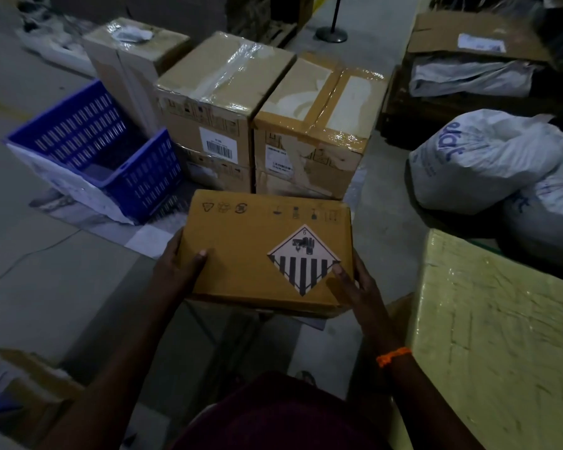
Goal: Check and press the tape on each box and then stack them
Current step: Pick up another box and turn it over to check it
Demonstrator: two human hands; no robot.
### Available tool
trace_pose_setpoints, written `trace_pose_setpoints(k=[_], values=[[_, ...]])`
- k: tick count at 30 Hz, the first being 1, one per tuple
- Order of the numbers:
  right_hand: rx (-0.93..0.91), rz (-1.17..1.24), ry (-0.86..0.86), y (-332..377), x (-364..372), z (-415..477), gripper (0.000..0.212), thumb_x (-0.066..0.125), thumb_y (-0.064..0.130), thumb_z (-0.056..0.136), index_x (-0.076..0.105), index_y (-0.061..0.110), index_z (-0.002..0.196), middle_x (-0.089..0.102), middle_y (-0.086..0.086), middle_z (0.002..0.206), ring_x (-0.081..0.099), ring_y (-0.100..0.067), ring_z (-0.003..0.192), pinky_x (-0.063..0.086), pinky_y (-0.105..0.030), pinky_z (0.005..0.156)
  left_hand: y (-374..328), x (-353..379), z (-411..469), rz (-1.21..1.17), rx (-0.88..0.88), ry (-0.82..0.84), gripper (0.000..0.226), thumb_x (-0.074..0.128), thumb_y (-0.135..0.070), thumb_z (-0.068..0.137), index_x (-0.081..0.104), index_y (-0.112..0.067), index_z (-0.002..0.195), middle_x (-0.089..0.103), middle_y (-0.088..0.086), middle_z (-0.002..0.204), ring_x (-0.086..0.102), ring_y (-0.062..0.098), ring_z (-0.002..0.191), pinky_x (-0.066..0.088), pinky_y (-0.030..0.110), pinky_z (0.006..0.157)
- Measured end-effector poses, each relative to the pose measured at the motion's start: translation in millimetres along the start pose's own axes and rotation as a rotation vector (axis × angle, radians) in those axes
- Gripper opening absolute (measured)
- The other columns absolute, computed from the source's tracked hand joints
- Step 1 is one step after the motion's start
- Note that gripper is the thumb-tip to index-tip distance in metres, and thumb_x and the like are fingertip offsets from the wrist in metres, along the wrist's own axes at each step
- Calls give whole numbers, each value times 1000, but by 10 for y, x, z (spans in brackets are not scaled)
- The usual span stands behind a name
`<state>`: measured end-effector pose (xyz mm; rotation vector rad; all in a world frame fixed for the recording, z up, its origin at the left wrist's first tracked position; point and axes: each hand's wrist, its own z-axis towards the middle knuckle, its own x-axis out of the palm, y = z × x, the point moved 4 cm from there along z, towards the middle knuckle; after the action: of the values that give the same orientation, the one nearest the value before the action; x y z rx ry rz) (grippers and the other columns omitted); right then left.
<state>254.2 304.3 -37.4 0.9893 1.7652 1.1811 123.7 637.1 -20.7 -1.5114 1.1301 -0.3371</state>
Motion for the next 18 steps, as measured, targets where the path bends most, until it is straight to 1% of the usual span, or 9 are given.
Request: trace_pose_setpoints(k=[1, 2, 4, 5, 7, 11, 14, 16, 18], values=[[6, 6, -8, -51, -4, -5, 55, 61, 51, 99, 38, 50, 150, 62, 14, 137, 67, 0, 112, 60, -24, 86, 7, 25, 22, 1, 2, 10, 103, 64, -80, 67, 29, -39, 155, 40, 8, 157, 48, 34, 135, 46, 58, 105], [10, 10, -14, -90, -9, -5, 58, 61, 52, 99, 36, 50, 151, 61, 14, 139, 67, -4, 114, 60, -27, 88, 4, 53, 42, -4, -8, 20, 102, 64, -79, 68, 28, -40, 156, 39, 8, 157, 47, 34, 135, 46, 58, 105], [40, 26, -37, -119, -12, -5, 60, 62, 51, 98, 34, 50, 152, 60, 14, 140, 68, -4, 112, 59, -22, 81, -31, 94, 77, 13, -3, 15, 96, 63, -73, 73, 28, -38, 155, 36, 9, 158, 46, 35, 135, 45, 56, 106], [46, 39, -51, -120, -6, -2, 61, 61, 50, 98, 35, 47, 153, 60, 13, 139, 69, -3, 111, 59, -20, 78, -40, 105, 92, 29, -3, 5, 94, 61, -71, 75, 28, -38, 156, 36, 10, 158, 46, 35, 134, 45, 55, 105], [51, 58, -77, -124, 0, 1, 58, 60, 46, 100, 38, 41, 154, 62, 11, 136, 69, -3, 109, 59, -19, 77, -24, 108, 132, 43, 21, -20, 90, 60, -69, 78, 30, -35, 155, 38, 10, 157, 48, 35, 132, 46, 53, 103], [63, 81, -120, -165, 5, 32, 56, 58, 50, 100, 42, 40, 152, 64, 8, 136, 70, -7, 110, 60, -24, 80, 39, 120, 197, 86, 53, -57, 77, 62, -61, 90, 33, -30, 155, 42, 12, 155, 51, 34, 130, 47, 51, 101], [57, 88, -146, -209, 17, 18, 53, 55, 53, 100, 46, 36, 150, 67, 6, 133, 72, -12, 109, 62, -29, 83, 45, 120, 186, 44, 77, -106, 64, 59, -51, 97, 39, -26, 152, 46, 10, 152, 51, 30, 129, 46, 46, 99], [52, 110, -172, -219, 18, -4, 58, 54, 63, 97, 50, 33, 146, 69, 4, 129, 72, -14, 108, 62, -34, 86, 67, 106, 145, -82, 54, -125, 59, 56, -52, 97, 45, -26, 149, 48, 6, 150, 50, 23, 126, 45, 42, 99], [48, 117, -197, -225, 3, -66, 68, 51, 77, 90, 56, 31, 140, 71, 2, 125, 72, -18, 109, 61, -39, 91, 164, 71, 53, -201, 16, -166, 62, 50, -62, 95, 51, -25, 144, 50, 2, 148, 49, 19, 128, 42, 40, 100]])
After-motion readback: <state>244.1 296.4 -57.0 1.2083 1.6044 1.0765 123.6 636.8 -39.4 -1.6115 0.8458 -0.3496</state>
